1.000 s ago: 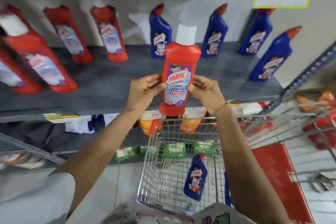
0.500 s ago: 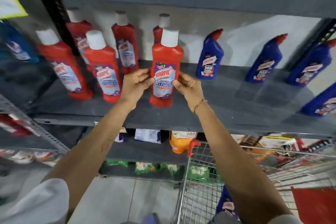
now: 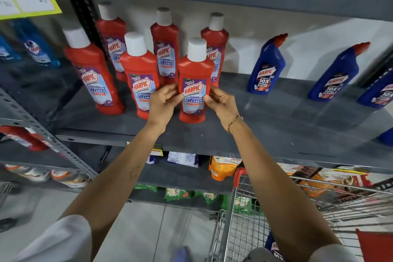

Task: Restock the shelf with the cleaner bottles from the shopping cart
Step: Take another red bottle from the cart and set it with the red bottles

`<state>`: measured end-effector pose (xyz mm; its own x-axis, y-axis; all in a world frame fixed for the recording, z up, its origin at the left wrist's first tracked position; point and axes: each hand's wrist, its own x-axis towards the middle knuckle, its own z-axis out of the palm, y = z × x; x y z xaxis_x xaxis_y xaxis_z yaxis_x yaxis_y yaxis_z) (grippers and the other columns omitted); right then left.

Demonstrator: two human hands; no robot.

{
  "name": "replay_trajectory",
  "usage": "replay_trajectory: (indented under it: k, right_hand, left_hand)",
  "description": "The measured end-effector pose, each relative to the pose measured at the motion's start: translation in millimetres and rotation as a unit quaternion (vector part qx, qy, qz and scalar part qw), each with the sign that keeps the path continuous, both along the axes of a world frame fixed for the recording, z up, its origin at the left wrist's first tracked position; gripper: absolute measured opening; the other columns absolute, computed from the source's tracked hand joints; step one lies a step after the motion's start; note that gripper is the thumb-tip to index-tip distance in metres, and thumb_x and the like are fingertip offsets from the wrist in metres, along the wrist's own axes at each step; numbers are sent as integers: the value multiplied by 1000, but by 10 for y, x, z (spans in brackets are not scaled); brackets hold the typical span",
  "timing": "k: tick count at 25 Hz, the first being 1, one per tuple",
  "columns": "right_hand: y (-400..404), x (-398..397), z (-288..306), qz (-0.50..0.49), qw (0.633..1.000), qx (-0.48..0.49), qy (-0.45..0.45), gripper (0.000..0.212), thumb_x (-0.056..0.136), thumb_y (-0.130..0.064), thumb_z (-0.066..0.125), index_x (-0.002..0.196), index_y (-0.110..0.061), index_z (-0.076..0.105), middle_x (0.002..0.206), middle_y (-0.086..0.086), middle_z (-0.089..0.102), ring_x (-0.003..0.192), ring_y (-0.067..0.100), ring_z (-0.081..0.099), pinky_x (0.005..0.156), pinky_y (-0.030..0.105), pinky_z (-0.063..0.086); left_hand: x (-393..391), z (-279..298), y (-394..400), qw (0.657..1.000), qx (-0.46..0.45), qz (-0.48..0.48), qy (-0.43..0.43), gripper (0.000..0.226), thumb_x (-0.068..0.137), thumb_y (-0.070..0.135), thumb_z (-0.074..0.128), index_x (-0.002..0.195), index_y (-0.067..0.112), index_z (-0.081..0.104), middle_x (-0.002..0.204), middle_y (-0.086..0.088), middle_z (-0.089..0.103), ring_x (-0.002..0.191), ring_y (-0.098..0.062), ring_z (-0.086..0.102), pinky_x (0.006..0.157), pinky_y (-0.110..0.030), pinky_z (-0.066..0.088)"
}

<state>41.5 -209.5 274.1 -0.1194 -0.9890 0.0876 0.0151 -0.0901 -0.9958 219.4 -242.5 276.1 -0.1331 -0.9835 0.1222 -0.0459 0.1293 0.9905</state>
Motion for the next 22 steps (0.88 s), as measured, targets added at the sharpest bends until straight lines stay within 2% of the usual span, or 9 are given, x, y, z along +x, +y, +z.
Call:
replay_trajectory:
  k: [2,4,7,9,12,14,18,20,22]
  right_hand:
    - [45,7,40,9,1000,7,11,43,87,-6,60,128,-3,51,124,12,61,106,13,60,86,19,55]
    - [112,27,111,-14,999,4,51,44,86,-13,64,127,-7,52,115,3,63,100,5,61,83,16,54]
    - [429,-48,77,-178,977,-25,114,20,86,-29,63,103,-18,63,86,-12,66,79,2,62,69,11,48]
    - [865,-194,-118,-260,960,-39,101,9,86,-39,59,82,-32,64,66,-14,66,66,10,65,62,14,51]
    - [1715,-664,-535,-353,933,12,72,19,86,-38,60,68,-31,62,54,-8,61,54,17,61,57,33,54]
    - [2277,-1076,-781,-409,907,64,75,26,86,-33,60,61,-29,59,48,-8,59,47,6,55,53,26,50]
    - [3195,-1875,-1342,-417,885,199,48,24,91,-21,57,70,-11,61,53,5,57,41,4,51,48,25,45]
    - [3460,-2245,-1646,-383,872,304,14,22,92,-18,55,79,-1,60,58,8,58,44,6,54,43,20,45]
    - [3597,-2475,-1934,-329,857,394,-42,17,91,-12,54,76,-6,58,63,9,59,51,14,55,41,16,46]
  left_hand:
    - [-8,21,64,999,-25,5,-32,46,86,12,63,129,2,50,127,-12,61,117,-18,58,100,-34,49]
    - [-7,-6,210,991,-79,77,-78,43,87,19,62,127,8,52,122,1,60,109,-8,59,94,-18,48]
    - [-174,-103,639,973,-147,169,-56,19,93,29,50,101,15,61,90,6,65,78,0,58,73,-17,48]
    - [-405,-172,946,981,-167,84,-47,32,97,30,39,79,10,58,70,4,62,66,-4,58,64,-23,47]
    - [-900,-324,1335,978,-167,-90,-87,41,96,30,37,66,6,51,57,-10,56,54,-21,55,54,-37,43]
    - [-1313,-460,1599,965,-163,-174,-106,41,97,32,36,63,12,48,52,-6,53,50,-17,51,51,-35,40]
    - [-2169,-927,2291,949,-35,-287,-124,36,96,36,39,66,24,52,55,8,55,51,-6,55,54,-17,43]
    - [-2537,-1302,2576,943,51,-295,-144,36,97,34,38,67,21,54,58,7,57,53,-7,55,58,-20,45]
    - [-2725,-1696,2674,935,136,-273,-183,36,98,31,38,69,16,54,61,0,59,57,-13,57,62,-26,47]
